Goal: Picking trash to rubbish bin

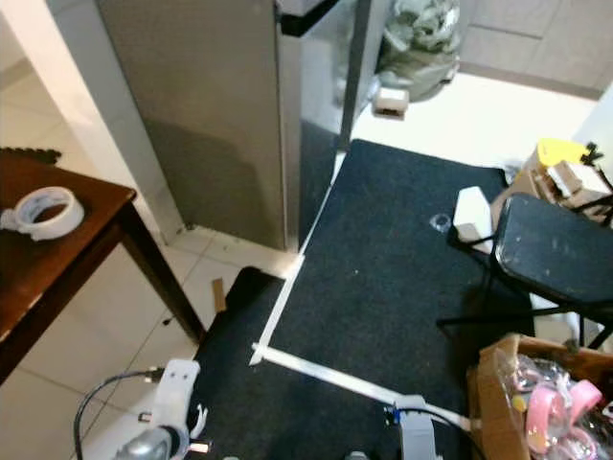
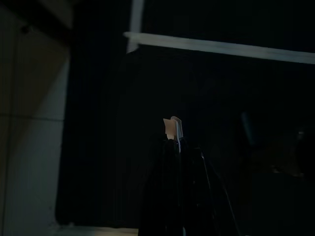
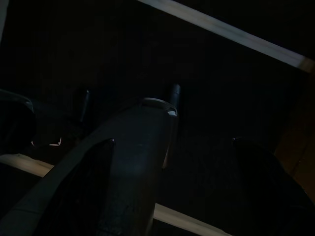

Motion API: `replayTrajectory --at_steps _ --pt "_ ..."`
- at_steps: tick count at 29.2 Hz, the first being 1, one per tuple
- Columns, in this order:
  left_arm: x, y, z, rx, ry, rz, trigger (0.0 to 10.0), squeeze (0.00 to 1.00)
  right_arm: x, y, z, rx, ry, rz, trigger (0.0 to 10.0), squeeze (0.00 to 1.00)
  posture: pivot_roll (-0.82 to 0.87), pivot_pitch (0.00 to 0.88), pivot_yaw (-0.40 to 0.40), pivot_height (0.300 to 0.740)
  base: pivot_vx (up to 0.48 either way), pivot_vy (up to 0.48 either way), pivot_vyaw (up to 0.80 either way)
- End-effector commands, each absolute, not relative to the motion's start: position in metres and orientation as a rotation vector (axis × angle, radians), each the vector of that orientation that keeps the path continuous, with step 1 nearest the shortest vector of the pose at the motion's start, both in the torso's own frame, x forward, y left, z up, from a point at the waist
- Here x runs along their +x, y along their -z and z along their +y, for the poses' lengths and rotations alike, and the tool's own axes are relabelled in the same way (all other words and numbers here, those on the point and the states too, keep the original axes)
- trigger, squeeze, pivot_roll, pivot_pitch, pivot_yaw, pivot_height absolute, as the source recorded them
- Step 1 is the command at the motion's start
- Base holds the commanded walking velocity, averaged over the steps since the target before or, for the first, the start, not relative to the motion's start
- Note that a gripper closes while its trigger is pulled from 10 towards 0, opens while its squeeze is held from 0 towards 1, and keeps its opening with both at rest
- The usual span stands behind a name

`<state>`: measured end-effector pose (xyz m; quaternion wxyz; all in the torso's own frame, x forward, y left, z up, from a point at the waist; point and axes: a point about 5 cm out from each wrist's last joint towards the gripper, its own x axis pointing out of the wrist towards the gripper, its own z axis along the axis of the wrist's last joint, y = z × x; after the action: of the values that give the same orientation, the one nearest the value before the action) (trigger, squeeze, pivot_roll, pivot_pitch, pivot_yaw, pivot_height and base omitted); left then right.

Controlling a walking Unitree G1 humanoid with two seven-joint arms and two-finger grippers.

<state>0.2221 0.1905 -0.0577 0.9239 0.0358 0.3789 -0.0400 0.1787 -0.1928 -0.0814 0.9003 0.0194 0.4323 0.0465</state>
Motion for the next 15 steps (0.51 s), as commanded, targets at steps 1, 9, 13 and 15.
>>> replayTrajectory --at_steps 1,9,13,15 --pt "0.2154 0.0623 0.1907 0.062 0.075 0.806 10.0 0.00 0.1682 0.0860 -0.1980 0.040 -0.078 0.933 10.0 0.00 0.00 0.177 -0.032 0.740 0.000 0.000 0.00" --pt "0.2166 0.0608 0.1924 0.079 0.076 0.790 10.0 0.00 0.1681 0.0860 -0.1981 0.041 -0.078 0.933 10.0 0.00 0.01 0.177 -0.028 0.740 0.000 0.000 0.00" --pt "0.2169 0.0603 0.1926 0.086 0.080 0.782 10.0 0.00 0.1667 0.0866 -0.1984 0.043 -0.075 0.935 10.0 0.00 0.01 0.180 -0.023 0.740 0.000 0.000 0.00" --pt "0.2175 0.0594 0.1926 0.109 0.086 0.768 10.0 0.00 0.1661 0.0866 -0.1991 0.038 -0.070 0.931 10.0 0.00 0.01 0.173 -0.025 0.740 0.000 0.000 0.00"
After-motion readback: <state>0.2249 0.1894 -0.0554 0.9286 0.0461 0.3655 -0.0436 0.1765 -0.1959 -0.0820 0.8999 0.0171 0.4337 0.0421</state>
